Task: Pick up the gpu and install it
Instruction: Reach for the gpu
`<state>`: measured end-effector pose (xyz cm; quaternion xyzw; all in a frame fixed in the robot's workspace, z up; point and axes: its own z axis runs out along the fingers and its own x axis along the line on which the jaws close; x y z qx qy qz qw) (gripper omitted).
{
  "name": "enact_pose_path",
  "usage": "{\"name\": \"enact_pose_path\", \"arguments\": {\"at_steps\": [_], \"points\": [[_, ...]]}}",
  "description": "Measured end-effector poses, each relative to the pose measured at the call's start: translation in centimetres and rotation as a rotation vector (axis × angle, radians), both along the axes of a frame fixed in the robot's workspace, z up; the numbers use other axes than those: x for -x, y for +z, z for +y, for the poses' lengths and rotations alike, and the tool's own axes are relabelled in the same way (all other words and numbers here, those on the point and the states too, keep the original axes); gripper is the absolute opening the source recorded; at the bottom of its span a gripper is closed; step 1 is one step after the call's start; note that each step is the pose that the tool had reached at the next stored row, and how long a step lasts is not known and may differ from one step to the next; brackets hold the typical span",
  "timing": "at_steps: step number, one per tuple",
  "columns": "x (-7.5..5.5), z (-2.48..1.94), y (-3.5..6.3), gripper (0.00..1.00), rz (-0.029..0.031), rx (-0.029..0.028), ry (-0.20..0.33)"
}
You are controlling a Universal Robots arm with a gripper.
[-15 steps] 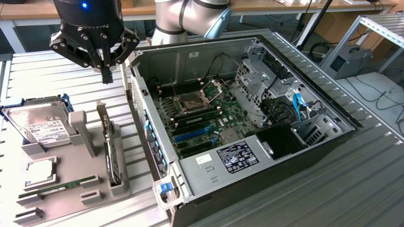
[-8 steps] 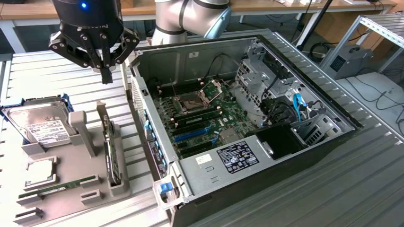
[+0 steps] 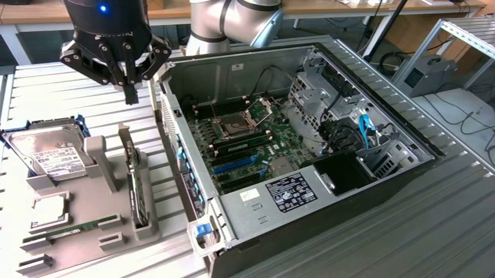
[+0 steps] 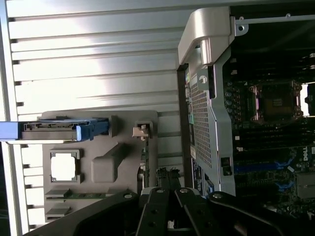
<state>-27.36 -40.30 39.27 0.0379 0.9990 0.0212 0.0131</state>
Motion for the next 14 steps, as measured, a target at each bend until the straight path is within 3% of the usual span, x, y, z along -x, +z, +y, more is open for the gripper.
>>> {"name": "enact_pose_path", "arguments": {"at_steps": [14], "points": [[0.00,-0.62,-0.01,0.11,0.0000,0.0015,0.000]]}}
